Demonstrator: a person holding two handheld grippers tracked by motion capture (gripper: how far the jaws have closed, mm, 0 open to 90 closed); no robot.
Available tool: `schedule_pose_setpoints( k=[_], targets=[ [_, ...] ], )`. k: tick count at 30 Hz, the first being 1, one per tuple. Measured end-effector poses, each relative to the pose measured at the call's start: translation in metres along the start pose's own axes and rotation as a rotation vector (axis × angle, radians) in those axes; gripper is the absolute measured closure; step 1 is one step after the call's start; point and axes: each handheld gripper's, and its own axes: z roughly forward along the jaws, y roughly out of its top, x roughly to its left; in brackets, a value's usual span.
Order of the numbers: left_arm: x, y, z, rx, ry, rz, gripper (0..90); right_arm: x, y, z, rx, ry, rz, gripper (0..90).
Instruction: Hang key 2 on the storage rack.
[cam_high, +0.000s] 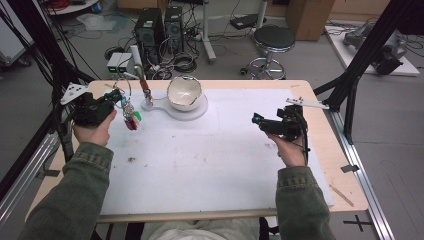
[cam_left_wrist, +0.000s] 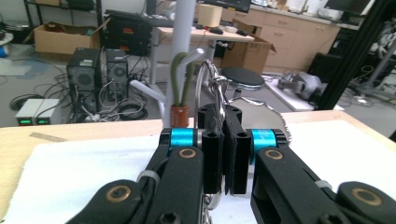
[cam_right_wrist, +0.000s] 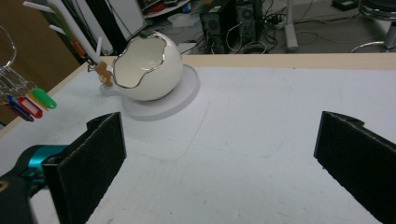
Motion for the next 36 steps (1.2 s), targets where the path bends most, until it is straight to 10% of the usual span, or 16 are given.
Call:
schedule_pose_setpoints(
  k=[22, 36],
  targets=[
    [0.032, 0.024, 0.020, 0.014, 0.137, -0.013, 86.8, -0.042, -0.042, -0.027, -0.064, -0.191, 0.003, 1.4],
    [0.056, 0.024, 0.040, 0.059, 0.061, -0.085, 86.8, -0.060, -0.078, -0.045, -0.063, -0.250, -0.003, 1.4]
  ],
)
